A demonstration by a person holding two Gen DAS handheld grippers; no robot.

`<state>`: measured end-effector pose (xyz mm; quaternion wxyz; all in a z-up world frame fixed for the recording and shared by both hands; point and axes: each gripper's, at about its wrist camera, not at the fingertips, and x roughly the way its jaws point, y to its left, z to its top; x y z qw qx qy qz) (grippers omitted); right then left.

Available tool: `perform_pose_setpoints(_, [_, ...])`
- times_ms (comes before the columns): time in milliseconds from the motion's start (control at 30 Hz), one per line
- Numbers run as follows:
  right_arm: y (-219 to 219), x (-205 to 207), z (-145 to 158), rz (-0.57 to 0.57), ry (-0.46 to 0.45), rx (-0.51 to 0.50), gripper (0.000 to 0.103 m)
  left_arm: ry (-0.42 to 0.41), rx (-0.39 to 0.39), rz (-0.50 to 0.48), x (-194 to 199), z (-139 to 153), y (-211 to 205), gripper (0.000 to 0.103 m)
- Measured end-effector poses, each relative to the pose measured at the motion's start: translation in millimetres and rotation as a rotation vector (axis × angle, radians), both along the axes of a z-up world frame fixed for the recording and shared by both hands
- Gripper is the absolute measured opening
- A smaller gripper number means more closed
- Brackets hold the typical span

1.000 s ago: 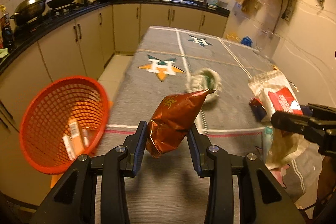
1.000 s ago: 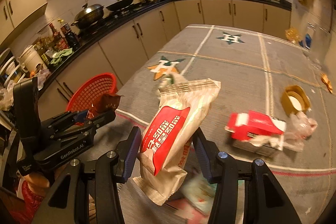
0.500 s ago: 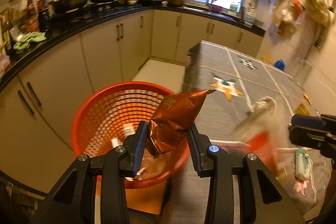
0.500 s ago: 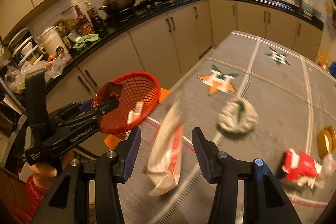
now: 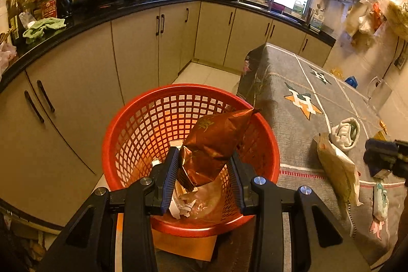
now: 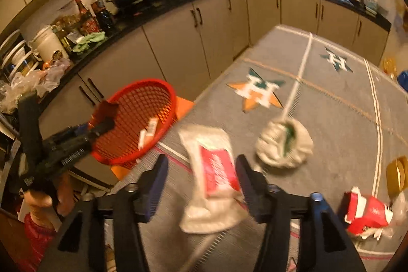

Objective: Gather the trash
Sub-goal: 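Carry both bags over the red basket and open both tools to drop them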

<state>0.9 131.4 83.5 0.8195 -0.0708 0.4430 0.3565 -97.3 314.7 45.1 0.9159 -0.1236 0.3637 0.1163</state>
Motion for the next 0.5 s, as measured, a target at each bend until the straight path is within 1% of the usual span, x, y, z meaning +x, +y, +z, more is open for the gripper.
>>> perform_pose_setpoints(33, [-1,0,-5,0.001,0.000,-0.013,0.067,-0.002,-0.003,-0.001,0,0,-1,0.037])
perform_pose_setpoints(200, [5,1,-29,0.014,0.039,-0.065,0.067,-0.004,-0.008,-0.010,5,-1,-3,0.037])
perform_pose_setpoints(233, [7,1,-33,0.019,0.048,-0.067,0.065,-0.004,-0.007,-0.011,5,-1,-3,0.037])
perform_pose_setpoints(267, [9,1,-36,0.021,0.049,-0.073,0.057,-0.003,-0.007,-0.009,5,-1,-2,0.037])
perform_pose_setpoints(300, [10,0,-38,0.022,0.046,-0.081,0.057,-0.003,-0.009,-0.009,5,-2,-1,0.037])
perform_pose_setpoints(400, [10,-2,-35,0.017,0.031,-0.078,0.053,-0.001,-0.011,-0.002,5,-2,2,0.037])
perform_pose_setpoints(500, [11,-4,-22,0.019,0.015,-0.041,0.052,0.003,-0.013,0.002,6,-3,5,0.037])
